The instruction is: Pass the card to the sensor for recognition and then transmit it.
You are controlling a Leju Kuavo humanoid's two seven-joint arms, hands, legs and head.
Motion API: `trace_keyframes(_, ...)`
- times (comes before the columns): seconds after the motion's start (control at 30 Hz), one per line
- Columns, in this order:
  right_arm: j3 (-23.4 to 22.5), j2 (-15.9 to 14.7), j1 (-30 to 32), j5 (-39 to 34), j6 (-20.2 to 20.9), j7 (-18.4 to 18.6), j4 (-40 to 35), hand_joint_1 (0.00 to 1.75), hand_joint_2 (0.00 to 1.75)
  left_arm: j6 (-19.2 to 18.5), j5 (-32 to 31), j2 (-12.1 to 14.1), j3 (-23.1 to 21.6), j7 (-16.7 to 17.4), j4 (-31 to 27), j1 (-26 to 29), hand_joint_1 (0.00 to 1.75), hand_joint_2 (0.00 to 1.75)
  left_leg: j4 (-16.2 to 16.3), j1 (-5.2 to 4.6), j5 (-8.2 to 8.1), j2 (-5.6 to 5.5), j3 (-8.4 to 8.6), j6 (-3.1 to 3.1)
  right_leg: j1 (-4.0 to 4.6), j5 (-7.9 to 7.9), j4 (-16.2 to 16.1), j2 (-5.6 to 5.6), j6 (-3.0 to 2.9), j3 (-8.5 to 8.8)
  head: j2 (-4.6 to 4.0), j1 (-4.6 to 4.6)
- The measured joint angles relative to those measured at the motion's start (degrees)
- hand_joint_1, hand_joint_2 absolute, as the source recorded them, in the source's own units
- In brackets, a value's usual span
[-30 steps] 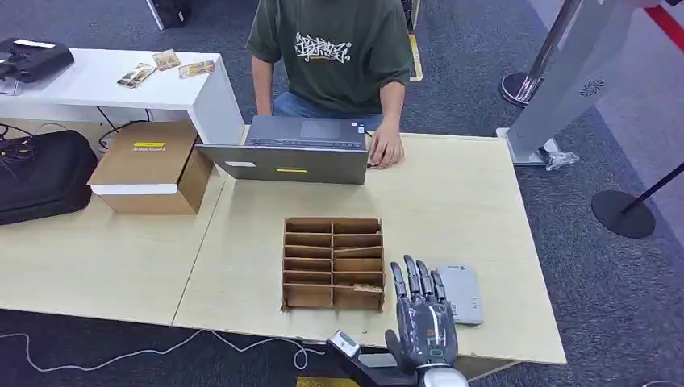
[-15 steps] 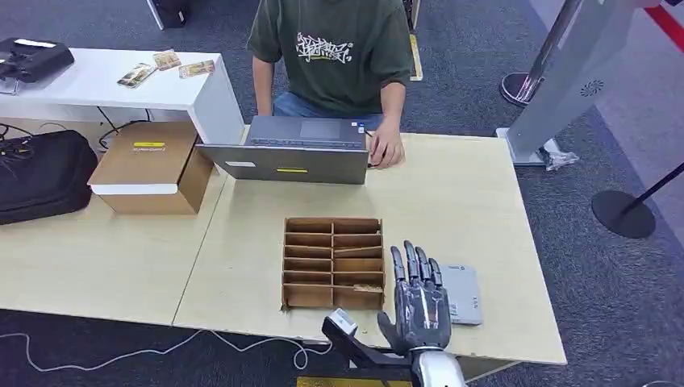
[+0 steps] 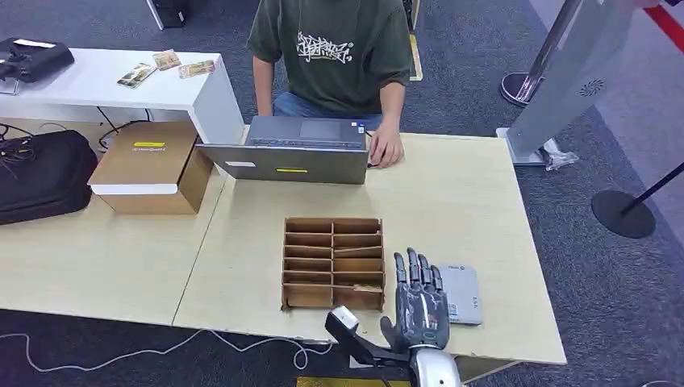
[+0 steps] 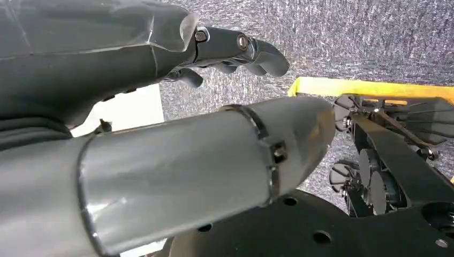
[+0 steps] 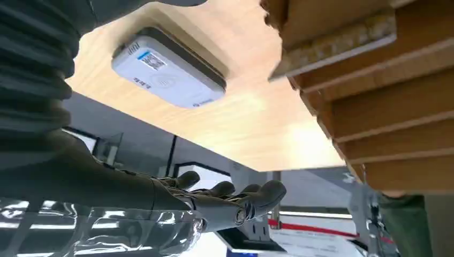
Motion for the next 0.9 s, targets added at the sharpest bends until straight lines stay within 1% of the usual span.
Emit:
trace_keyframes(0.13,0.7,-0.1,-0.1,0.0,0.7,-0.2,1.1,0.0,1.75,0.0,0.0,0.0,0.0,0.0,0.0,0.0,0.0,0.0,0.0,0.0,0.0,-0.01,-0.01,0.0,0.0,0.0,0.0,-0.02,0.0,0.0,0.0,0.0)
trace_keyframes(0.3,0.8,-0.1,-0.2,0.0,0.0,-1.1,2.1,0.0,1.75,0.1,0.0,0.0,0.0,0.0,0.0,0.0,0.0,0.0,0.0,0.0,0.0,-0.01,-0.01,0.0,0.0,0.0,0.0,-0.01,0.0,0.0,0.0,0.0)
trace_keyframes(0.47,0.7,0.3,-0.4,0.0,-1.2,-2.9,3.1,0.0,1.75,0.2,0.0,0.0,0.0,0.0,0.0,0.0,0.0,0.0,0.0,0.0,0.0,-0.01,-0.01,0.0,0.0,0.0,0.0,-0.01,0.0,0.0,0.0,0.0)
trace_keyframes(0.73,-0.1,1.1,-1.0,0.0,-7.2,-6.6,5.6,0.0,1.75,0.4,0.0,-0.3,0.2,0.0,0.0,0.1,0.0,0.0,0.0,0.0,0.0,-0.01,-0.01,0.0,0.0,0.0,0.0,-0.01,0.0,0.01,0.0,0.0)
trace_keyframes(0.8,-0.4,1.6,-1.4,0.0,-8.7,-8.2,6.8,0.0,1.75,0.4,0.0,-0.4,0.4,0.0,0.0,0.1,0.0,0.0,0.0,0.0,0.0,-0.01,-0.01,0.0,0.0,0.0,0.0,-0.01,0.0,0.01,0.0,0.0)
trace_keyframes(0.9,-1.4,2.8,-2.5,0.0,-9.6,-10.5,9.0,0.0,1.75,0.4,0.0,-0.6,0.9,0.0,0.0,0.1,0.0,0.0,0.0,0.0,0.01,-0.01,0.0,-0.02,0.0,0.0,0.0,0.0,0.0,0.01,0.0,0.0)
